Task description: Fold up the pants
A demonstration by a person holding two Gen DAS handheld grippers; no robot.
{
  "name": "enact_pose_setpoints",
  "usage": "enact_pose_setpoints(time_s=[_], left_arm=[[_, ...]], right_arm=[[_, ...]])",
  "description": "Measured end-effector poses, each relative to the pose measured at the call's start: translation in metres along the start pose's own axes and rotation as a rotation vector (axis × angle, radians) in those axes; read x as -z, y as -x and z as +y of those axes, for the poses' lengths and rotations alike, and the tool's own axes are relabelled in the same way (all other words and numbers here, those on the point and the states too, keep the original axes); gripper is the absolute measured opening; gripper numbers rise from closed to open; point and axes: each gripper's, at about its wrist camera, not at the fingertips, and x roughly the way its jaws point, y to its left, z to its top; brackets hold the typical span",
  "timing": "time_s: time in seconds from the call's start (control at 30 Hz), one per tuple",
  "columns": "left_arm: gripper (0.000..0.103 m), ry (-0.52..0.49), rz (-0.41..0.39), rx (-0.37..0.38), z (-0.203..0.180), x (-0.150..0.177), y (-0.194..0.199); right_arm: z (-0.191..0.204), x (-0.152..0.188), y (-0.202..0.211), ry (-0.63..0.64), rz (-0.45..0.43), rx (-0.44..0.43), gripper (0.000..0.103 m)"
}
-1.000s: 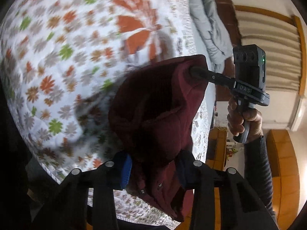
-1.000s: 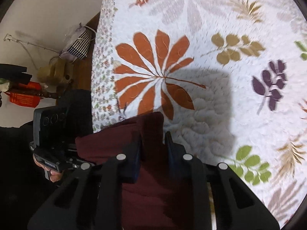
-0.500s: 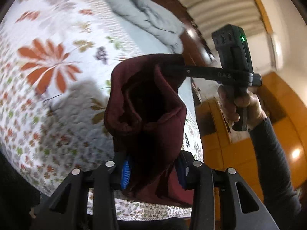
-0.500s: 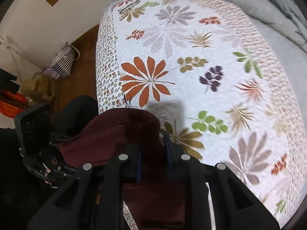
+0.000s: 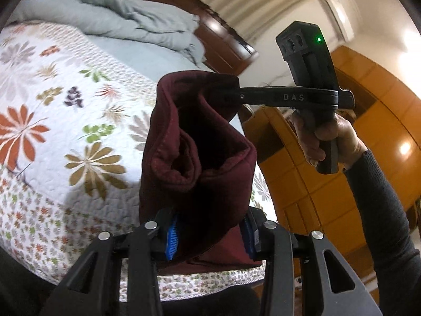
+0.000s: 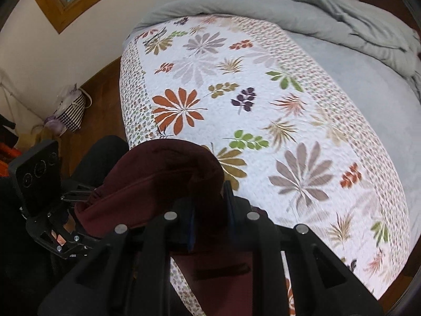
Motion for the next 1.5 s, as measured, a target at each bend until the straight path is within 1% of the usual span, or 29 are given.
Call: enact_pose_setpoints(time_s=[0.2, 0.33, 0.53, 0.77, 0.97, 1.13, 1.5], left_arm=[[0.039, -0.092, 0.038, 0.033, -0.046, 0.008, -0.015], [0.039, -0.148, 0.070, 0.045, -0.073, 0.017, -0.030], [0.038, -0.217, 0.136, 0.056, -0.104, 0.032, -0.057], [0.038, -0.306, 0.192, 0.050, -0.138, 0.052, -0.088], [0.038, -0.347, 0.250, 0.058, -0.159, 0.067, -0.113], [0.038, -0.367, 0.287, 0.065, -0.169, 0.076, -0.130], [0.038, -0.397, 0.332, 0.061, -0.177, 0.090, -0.152]], right_arm=[[-0.010, 0.045, 0.041, -0.054, -0.056, 0.036, 0.017], [-0.016, 0.074, 0.058, -0.090, -0.080, 0.054, 0.016], [-0.028, 0.120, 0.074, -0.127, -0.108, 0.085, 0.016], [-0.045, 0.178, 0.088, -0.161, -0.154, 0.113, 0.015], [-0.060, 0.218, 0.088, -0.191, -0.175, 0.125, 0.014], [-0.074, 0.244, 0.086, -0.224, -0.182, 0.126, 0.014], [-0.083, 0.273, 0.081, -0.239, -0.195, 0.135, 0.014]])
